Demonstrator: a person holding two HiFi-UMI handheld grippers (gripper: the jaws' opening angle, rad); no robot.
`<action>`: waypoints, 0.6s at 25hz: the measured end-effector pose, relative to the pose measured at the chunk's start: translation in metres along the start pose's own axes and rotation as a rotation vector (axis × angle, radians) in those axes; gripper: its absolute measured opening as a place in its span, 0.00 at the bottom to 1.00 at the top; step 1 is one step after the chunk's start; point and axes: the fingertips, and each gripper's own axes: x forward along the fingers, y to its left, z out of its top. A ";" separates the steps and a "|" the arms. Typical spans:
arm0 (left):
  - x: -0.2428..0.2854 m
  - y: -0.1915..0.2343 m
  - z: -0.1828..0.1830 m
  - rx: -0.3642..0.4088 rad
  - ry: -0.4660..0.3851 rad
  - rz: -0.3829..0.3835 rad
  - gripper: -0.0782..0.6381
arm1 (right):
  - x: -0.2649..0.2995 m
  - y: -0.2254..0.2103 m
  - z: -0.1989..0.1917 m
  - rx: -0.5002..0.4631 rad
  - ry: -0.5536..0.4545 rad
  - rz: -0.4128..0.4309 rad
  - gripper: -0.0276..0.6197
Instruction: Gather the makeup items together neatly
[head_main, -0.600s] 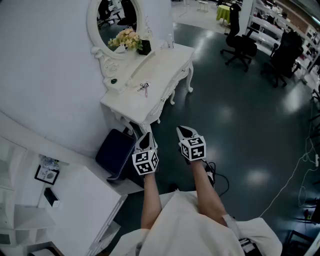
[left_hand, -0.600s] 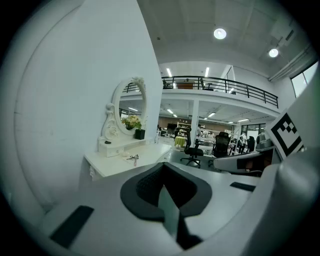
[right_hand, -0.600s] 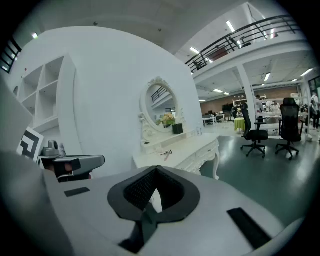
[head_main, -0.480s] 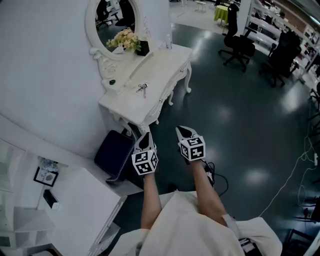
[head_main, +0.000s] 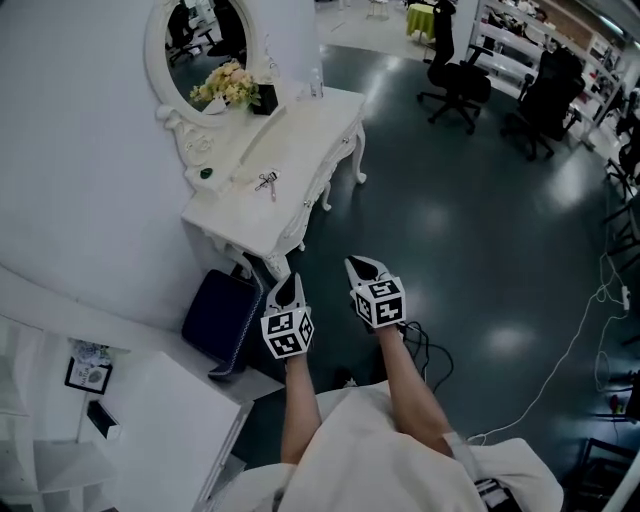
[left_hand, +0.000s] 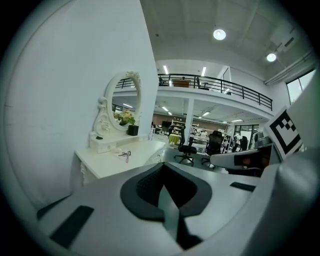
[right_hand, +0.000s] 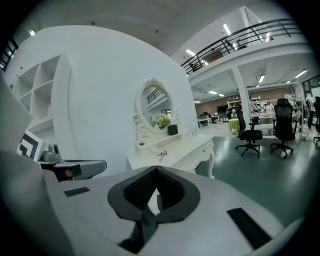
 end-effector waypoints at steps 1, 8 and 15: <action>0.003 -0.001 -0.003 -0.002 0.008 -0.003 0.13 | 0.001 -0.002 0.001 0.000 0.000 0.003 0.10; 0.045 -0.005 0.002 0.010 0.019 -0.009 0.13 | 0.025 -0.026 0.010 0.007 0.007 0.028 0.10; 0.105 0.009 0.038 0.027 0.001 0.006 0.13 | 0.081 -0.051 0.047 -0.005 0.011 0.069 0.10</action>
